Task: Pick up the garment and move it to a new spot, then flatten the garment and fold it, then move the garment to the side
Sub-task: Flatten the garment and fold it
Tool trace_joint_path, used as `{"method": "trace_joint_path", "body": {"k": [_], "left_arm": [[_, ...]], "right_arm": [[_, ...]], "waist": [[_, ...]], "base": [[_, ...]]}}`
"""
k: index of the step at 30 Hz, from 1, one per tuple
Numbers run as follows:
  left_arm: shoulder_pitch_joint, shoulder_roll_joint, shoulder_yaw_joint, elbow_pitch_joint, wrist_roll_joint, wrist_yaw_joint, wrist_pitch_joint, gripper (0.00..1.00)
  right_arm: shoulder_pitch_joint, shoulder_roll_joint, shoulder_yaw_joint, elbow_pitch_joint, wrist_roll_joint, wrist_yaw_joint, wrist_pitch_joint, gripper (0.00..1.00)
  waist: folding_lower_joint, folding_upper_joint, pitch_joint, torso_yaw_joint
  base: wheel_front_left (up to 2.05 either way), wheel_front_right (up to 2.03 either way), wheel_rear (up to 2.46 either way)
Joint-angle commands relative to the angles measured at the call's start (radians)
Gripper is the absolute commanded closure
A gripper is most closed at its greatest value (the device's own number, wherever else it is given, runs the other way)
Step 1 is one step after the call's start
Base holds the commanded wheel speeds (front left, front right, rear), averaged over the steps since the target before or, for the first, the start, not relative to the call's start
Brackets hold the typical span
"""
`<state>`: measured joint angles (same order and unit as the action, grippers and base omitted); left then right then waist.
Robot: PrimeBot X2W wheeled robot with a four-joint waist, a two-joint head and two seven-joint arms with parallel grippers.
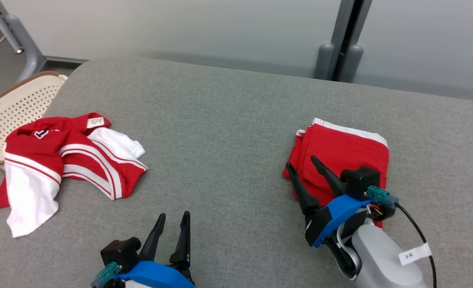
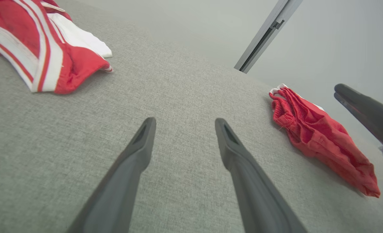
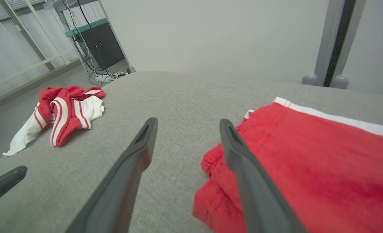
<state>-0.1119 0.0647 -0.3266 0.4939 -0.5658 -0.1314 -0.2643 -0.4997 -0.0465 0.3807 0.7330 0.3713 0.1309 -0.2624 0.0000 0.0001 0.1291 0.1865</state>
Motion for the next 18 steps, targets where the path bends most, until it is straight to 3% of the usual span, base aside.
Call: {"method": "trace_joint_path", "body": {"k": [1,10,18], "left_arm": [[0.001,0.003,0.012,-0.006,0.016,0.002,0.0,0.0],[-0.022,0.001,0.052,-0.021,0.093,0.002,0.0,0.0],[0.017,-0.004,0.137,-0.047,0.277,0.002,0.0,0.0]], "right_arm": [[0.024,-0.007,-0.024,-0.001,-0.014,0.0,-0.003,0.0],[0.129,-0.021,-0.238,-0.074,-0.145,0.0,-0.003,0.0],[0.241,-0.008,-0.393,-0.103,-0.243,0.0,-0.003,0.0]], "waist": [[0.0,-0.0001,-0.013,-0.027],[0.0,-0.0001,-0.024,-0.114],[0.0,-0.0001,-0.047,-0.181]], "base": [[0.0,0.0,0.0],[0.0,0.0,0.0],[0.0,0.0,0.0]]}}
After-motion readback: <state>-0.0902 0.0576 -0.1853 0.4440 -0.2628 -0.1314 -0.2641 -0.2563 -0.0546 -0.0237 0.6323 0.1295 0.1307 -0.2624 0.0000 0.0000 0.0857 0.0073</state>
